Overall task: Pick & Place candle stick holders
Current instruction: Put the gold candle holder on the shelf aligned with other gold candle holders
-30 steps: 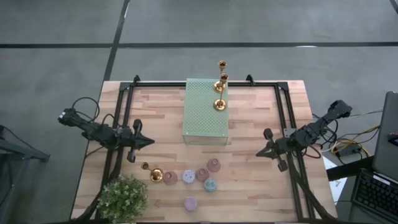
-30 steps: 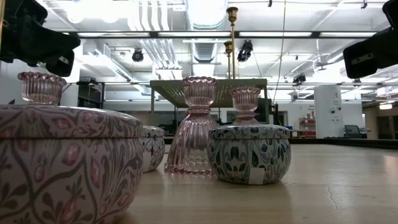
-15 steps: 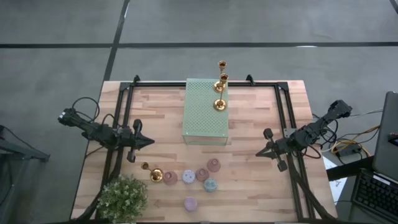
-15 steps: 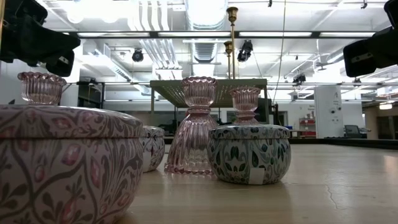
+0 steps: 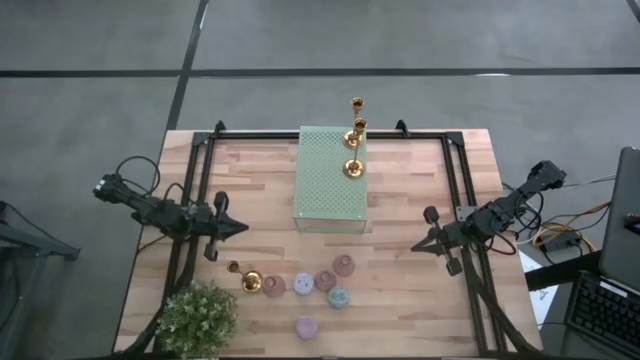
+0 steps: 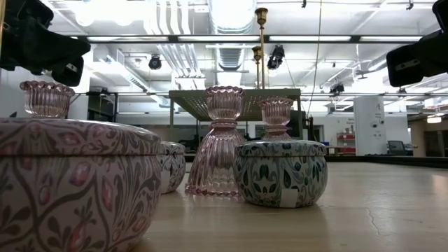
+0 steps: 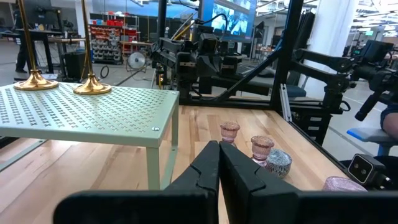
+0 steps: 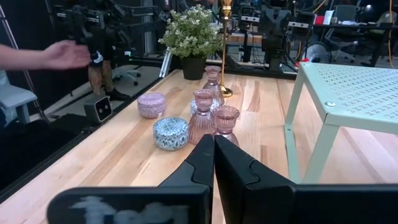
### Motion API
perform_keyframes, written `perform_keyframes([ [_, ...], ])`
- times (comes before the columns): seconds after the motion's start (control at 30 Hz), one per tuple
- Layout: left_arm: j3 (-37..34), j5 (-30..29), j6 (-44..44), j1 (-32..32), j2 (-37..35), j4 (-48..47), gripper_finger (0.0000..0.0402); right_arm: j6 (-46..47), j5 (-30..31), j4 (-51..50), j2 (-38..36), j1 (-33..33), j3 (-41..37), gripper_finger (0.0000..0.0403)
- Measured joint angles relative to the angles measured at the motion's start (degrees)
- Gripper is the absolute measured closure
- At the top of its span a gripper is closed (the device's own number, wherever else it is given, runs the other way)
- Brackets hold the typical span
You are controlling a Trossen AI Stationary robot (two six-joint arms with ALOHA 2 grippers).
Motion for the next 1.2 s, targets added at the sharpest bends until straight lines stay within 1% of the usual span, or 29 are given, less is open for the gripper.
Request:
perform_keyframes([
  [0.1,0.0,0.0,0.6,0.0,0.0,0.0,0.0390,0.0,0.0,0.0,0.0,0.0,0.0,0.0394],
  [0.2,-0.1,-0.7,5.1,0.0,0.0,0.7,0.0390,0.0,-0.1,0.0,0.0,0.0,0.0,0.0394],
  [0.23,-0.1,-1.4,5.5,0.0,0.0,1.5,0.0390,0.0,-0.1,0.0,0.0,0.0,0.0,0.0394],
  [0.3,-0.1,-5.6,7.2,0.0,0.0,4.9,0.0390,0.0,-0.1,0.0,0.0,0.0,0.0,0.0394],
  [0.33,-0.1,-7.2,6.4,0.0,0.0,6.6,0.0390,0.0,-0.1,0.0,0.0,0.0,0.0,0.0394],
  [0.37,-0.1,-7.5,2.3,0.0,0.0,7.9,0.0390,0.0,-0.1,0.0,0.0,0.0,0.0,0.0394],
  [0.43,-0.1,-7.5,-8.6,0.0,0.0,9.2,0.0390,0.0,-0.1,0.0,0.0,0.0,0.0,0.0394],
  [0.47,-0.1,-7.7,-11.7,0.0,0.0,9.9,0.0390,0.0,-0.1,0.0,0.0,0.0,0.0,0.0394],
  [0.5,-0.1,-8.3,-13.3,0.0,0.0,10.6,0.0390,0.0,-0.1,0.0,0.0,0.0,0.0,0.0394],
  [0.57,-0.1,-10.2,-13.5,0.0,0.0,10.7,0.0390,0.0,-0.1,0.0,0.0,0.0,0.0,0.0394],
  [0.6,-0.1,-10.3,-13.7,0.0,0.0,10.7,0.0390,0.0,-0.1,0.0,0.0,0.0,0.0,0.0394],
  [0.73,-0.1,-10.0,-20.1,0.0,0.0,11.7,0.0390,0.0,0.0,0.0,0.0,0.0,0.0,0.0394],
  [0.77,-0.1,-9.0,-20.5,0.0,0.0,12.2,0.0390,0.0,0.0,0.0,0.0,0.0,0.0,0.0394],
  [0.8,-0.1,-6.5,-19.5,0.1,0.0,12.8,0.0390,0.0,0.0,0.0,0.0,0.0,0.0,0.0394],
  [0.9,-0.1,3.3,-16.6,0.0,0.0,14.8,0.0383,0.0,0.0,0.0,0.0,0.0,0.0,0.0394],
  [1.03,-0.1,14.6,-14.2,0.0,0.0,21.5,0.0348,0.0,0.0,0.0,0.0,0.0,0.0,0.0394],
  [1.1,0.0,17.9,-12.9,0.0,0.1,22.9,0.0323,0.0,0.0,0.0,0.0,0.0,0.0,0.0394],
  [1.2,0.0,18.3,-11.3,0.0,0.4,22.4,0.0286,0.0,0.0,0.0,0.0,0.0,0.0,0.0394],
])
